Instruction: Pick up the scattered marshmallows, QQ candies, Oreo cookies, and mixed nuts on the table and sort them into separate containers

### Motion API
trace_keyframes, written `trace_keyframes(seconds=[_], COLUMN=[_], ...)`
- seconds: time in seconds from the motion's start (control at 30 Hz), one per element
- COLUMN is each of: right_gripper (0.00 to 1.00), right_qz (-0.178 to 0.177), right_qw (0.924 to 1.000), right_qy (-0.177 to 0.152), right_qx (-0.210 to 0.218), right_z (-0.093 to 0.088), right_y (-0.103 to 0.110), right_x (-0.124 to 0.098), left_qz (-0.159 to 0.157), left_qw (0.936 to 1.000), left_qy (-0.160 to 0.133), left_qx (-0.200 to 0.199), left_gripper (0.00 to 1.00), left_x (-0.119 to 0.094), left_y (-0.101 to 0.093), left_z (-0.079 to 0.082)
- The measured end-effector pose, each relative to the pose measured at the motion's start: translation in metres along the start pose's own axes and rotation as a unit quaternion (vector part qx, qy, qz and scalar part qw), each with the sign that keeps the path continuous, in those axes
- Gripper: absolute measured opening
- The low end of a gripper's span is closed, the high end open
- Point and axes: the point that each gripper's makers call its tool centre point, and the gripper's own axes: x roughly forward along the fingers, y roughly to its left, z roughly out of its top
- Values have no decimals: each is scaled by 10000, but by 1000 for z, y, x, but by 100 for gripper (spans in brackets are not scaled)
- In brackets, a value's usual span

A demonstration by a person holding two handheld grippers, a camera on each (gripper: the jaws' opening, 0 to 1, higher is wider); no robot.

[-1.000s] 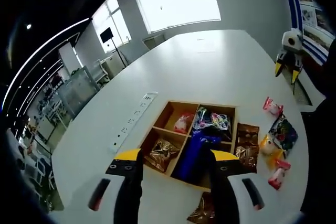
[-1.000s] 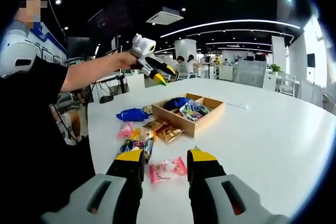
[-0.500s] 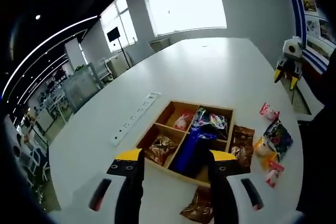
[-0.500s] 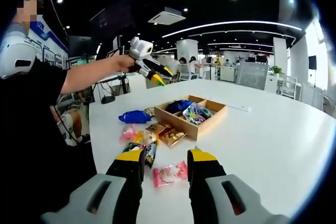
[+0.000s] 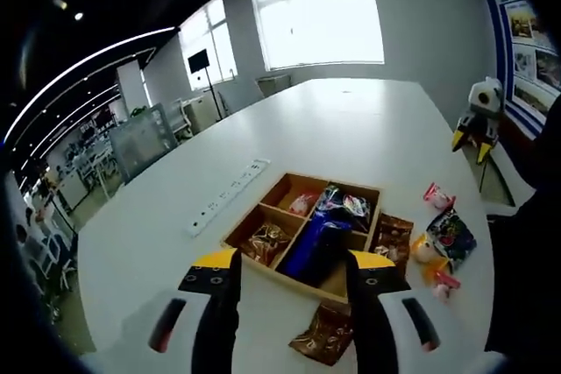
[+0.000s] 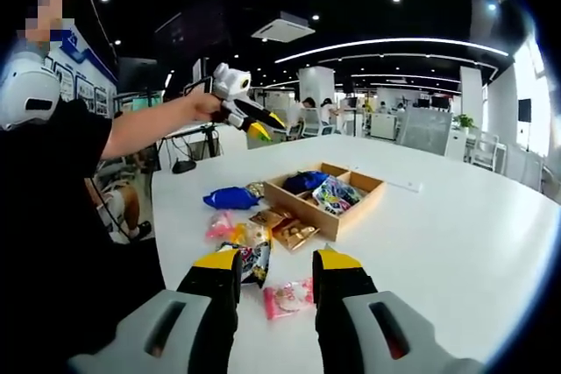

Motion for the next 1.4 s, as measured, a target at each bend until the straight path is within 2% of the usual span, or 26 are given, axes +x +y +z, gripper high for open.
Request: trace_keyframes(seconds=[0.33,0.37,0.43,0.67,1.07,1.27,1.4], right_gripper=[28,28,28,28,28,28,28], right_qz=[41,38,36,58,57,153,210], right_qw=[10000,10000,10000,9999,9998,9996,9995], right_qy=[-24,-29,-34,-99,-165,-206,-200], right_qx=[-30,-29,-38,-87,-134,-123,-147], right_z=[1,1,2,6,8,10,11], right_y=[4,4,3,5,10,17,22], right_x=[-1,-1,-2,-6,-12,-6,-3], left_qz=[88,84,78,70,159,265,402], left_qw=[9999,9999,9999,9998,9994,9986,9968], left_qy=[-107,-128,-143,-168,-296,-416,-590], left_qx=[8,1,10,58,-43,-201,-370], left_gripper=[52,52,52,52,52,53,53], left_x=[-15,-15,-15,-19,-33,-46,-59], left_y=[-10,-5,-7,-26,-34,-31,-17], left_z=[9,11,13,16,10,3,-2])
